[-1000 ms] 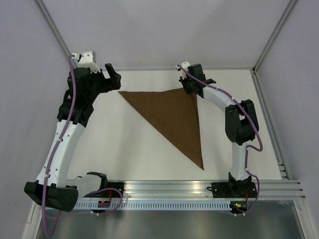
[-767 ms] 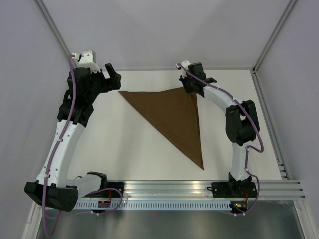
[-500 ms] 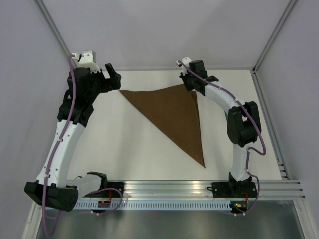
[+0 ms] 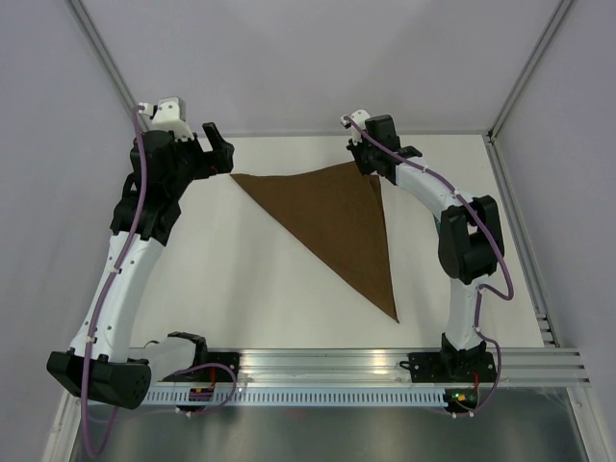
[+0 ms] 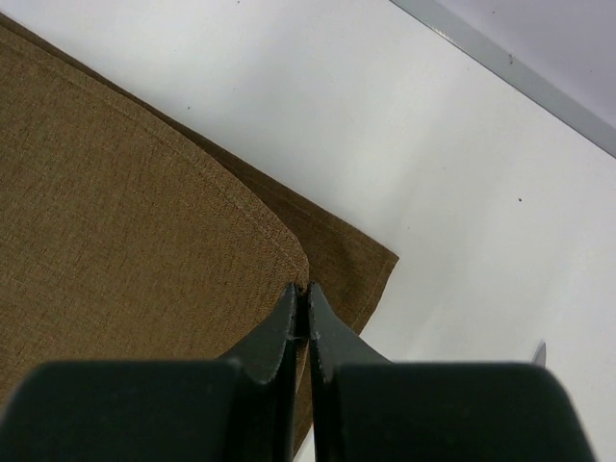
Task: Fold the napkin, place the utensils inside, and roll it up
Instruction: Fold the napkin at the center of the board.
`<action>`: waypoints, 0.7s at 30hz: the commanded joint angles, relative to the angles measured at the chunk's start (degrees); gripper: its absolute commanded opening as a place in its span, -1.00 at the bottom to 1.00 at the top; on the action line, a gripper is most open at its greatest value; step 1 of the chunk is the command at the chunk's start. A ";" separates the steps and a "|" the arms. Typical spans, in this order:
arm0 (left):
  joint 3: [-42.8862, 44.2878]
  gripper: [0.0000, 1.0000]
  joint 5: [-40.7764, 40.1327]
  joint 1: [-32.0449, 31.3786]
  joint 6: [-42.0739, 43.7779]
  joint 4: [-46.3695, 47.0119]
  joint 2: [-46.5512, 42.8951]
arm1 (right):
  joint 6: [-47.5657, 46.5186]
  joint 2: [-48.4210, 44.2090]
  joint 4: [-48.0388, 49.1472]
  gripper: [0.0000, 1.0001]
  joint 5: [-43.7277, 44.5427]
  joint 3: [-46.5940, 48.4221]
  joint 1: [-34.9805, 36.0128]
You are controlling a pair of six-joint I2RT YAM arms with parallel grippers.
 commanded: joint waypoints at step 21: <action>-2.96 0.99 0.77 0.13 0.40 3.75 1.04 | -0.02 7.26 4.42 -0.84 7.24 -0.20 -0.89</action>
